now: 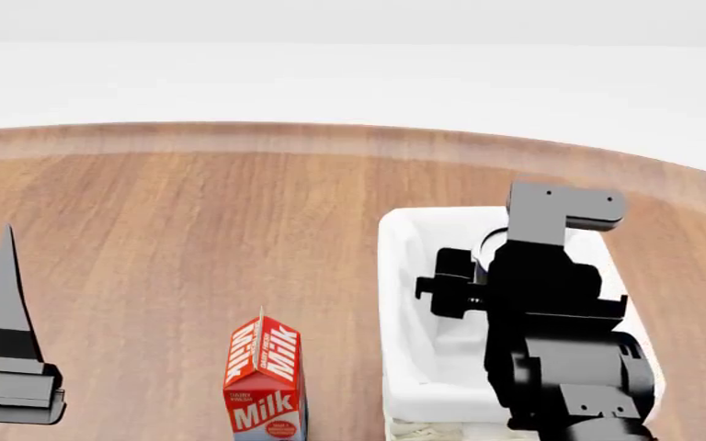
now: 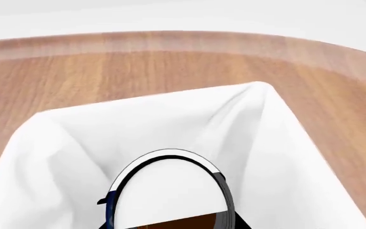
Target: Pick up the alphabet soup and the tomato sauce, and put them in the basket.
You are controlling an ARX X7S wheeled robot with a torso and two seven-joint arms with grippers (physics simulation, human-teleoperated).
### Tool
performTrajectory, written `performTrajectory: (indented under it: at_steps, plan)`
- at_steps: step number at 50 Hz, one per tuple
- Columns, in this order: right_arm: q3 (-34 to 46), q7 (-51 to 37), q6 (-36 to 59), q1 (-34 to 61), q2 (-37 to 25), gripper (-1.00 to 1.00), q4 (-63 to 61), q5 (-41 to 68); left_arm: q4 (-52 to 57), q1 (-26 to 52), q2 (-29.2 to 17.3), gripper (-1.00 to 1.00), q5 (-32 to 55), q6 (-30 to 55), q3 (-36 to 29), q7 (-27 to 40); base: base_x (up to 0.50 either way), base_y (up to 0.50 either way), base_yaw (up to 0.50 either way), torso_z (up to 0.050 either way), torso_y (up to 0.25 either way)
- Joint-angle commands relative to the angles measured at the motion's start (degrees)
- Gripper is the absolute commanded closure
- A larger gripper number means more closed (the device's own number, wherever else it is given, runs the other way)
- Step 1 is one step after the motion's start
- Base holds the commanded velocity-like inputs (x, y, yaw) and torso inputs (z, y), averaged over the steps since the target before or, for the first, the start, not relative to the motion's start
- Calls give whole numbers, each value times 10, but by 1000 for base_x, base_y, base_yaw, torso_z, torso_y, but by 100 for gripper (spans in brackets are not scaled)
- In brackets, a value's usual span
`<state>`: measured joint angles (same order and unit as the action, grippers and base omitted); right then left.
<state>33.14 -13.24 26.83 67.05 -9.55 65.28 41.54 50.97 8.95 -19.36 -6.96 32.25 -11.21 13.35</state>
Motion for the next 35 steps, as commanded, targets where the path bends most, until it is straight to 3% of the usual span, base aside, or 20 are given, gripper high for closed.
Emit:
performTrajectory:
  at_steps: [1, 14, 15, 25, 35]
  plan:
    - [-1, 16, -1, 8, 3, 100, 3, -26, 0, 1, -1, -100, 0, 1, -2, 2, 0, 0, 0, 0, 0]
    - [-2, 9, 4, 5, -1, 100, -7, -24, 1, 5, -2, -100, -1, 5, -6, 3, 0, 0, 0, 0, 0]
    - [-1, 11, 2, 7, 1, -100, 0, -26, 1, 5, -2, -100, -1, 5, -6, 3, 0, 0, 0, 0, 0]
    - [-3, 15, -2, 9, 4, -100, 11, -25, 2, 4, -2, -100, 1, 6, -6, 5, 0, 0, 0, 0, 1]
    - [-16, -29, 51, -3, -33, -100, -128, 0, 0, 5, -3, -100, 5, 4, -5, 5, 0, 0, 0, 0, 0]
